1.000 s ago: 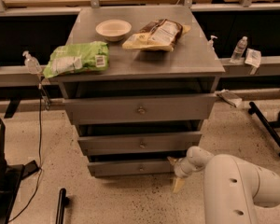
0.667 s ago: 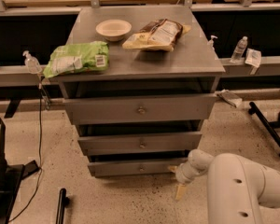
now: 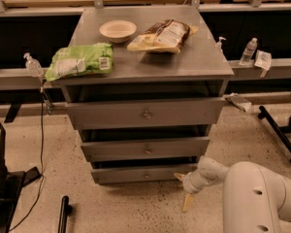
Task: Open bottom drawer
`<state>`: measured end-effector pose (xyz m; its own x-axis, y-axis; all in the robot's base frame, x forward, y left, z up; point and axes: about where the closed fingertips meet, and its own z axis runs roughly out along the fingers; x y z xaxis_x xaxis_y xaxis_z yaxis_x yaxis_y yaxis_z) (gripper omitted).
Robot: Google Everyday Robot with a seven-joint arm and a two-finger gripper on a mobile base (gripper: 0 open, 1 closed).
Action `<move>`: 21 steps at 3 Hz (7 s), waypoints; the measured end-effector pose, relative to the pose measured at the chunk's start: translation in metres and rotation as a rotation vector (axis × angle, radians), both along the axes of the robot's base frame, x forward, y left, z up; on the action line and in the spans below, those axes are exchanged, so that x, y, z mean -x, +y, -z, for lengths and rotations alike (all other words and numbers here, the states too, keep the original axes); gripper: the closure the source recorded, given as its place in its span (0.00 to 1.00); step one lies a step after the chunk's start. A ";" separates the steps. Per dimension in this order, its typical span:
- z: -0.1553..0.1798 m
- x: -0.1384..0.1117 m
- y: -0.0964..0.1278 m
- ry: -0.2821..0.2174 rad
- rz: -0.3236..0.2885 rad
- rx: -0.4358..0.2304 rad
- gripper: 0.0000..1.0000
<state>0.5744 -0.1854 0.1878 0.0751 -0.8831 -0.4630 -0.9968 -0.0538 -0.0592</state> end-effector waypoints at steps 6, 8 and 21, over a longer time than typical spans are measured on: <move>-0.008 -0.057 -0.029 -0.062 -0.006 0.222 0.00; 0.032 -0.077 -0.026 -0.117 -0.051 0.288 0.00; 0.029 -0.067 -0.018 -0.084 -0.068 0.268 0.30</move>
Offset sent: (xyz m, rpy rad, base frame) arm 0.0165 -0.0149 -0.0038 -0.0813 0.0163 -0.0207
